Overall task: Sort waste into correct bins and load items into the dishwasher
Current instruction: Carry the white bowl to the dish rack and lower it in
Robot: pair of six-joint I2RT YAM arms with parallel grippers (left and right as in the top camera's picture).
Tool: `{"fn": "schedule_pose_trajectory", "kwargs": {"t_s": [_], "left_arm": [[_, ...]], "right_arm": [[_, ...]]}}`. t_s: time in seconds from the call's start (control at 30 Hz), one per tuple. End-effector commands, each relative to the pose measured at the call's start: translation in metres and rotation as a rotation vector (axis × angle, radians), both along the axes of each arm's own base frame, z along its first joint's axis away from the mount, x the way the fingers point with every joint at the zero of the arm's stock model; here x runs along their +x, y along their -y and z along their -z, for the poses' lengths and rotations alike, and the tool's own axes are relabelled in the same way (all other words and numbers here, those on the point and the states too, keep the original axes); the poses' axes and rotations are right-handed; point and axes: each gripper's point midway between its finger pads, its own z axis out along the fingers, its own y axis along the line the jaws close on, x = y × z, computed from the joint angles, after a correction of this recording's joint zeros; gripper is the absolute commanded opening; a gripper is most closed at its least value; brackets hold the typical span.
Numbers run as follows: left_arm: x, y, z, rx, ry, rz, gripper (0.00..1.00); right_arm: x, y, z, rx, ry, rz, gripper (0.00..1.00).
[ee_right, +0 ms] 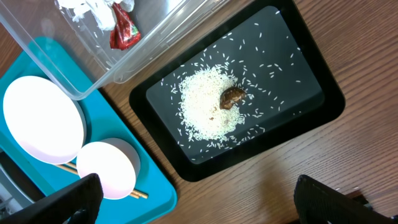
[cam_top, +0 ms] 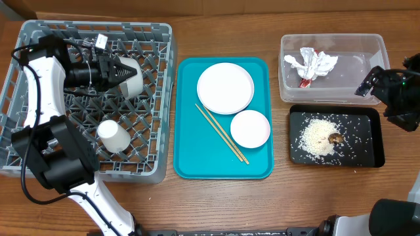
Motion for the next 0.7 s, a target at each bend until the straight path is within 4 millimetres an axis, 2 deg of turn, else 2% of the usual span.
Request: {"fn": "schedule_pose_trajectory", "kwargs": {"t_s": [0.0,0.23,0.4,0.43,0.47,0.53,0.57,0.63,0.67], "left_arm": [[0.000,-0.018,0.021,0.005,-0.012,-0.007,0.04],[-0.012,-0.047,0.038,0.040,-0.049,-0.038,0.06],[-0.026,-0.068,0.052,0.116,-0.125,-0.058,0.17],[-0.030,-0.073,0.056,0.140,-0.148,-0.059,0.24],[-0.034,-0.078,0.060,0.160,-0.170,-0.062,0.39],[-0.040,-0.083,0.063,0.175,-0.205,-0.071,0.56],[-0.041,-0.084,0.062,0.169,-0.214,-0.076,0.59],[-0.040,-0.082,0.058,0.140,-0.202,-0.083,0.54],[-0.038,-0.080,0.055,0.123,-0.188,-0.084,0.47]], "right_arm": [[0.002,-0.001,-0.012,-0.012,0.044,-0.012,1.00],[0.001,-0.001,-0.012,-0.012,0.044,-0.012,1.00],[0.001,-0.001,-0.012,-0.012,0.044,-0.012,1.00],[0.001,-0.001,-0.012,-0.012,0.044,-0.012,1.00],[0.001,-0.001,-0.012,-0.012,0.044,-0.012,1.00],[0.002,-0.001,-0.012,-0.012,0.044,-0.012,1.00],[0.002,-0.001,-0.012,-0.012,0.044,-0.012,1.00],[0.002,-0.001,-0.012,-0.012,0.044,-0.012,1.00],[0.001,-0.001,-0.012,-0.012,0.044,-0.012,1.00]]}}
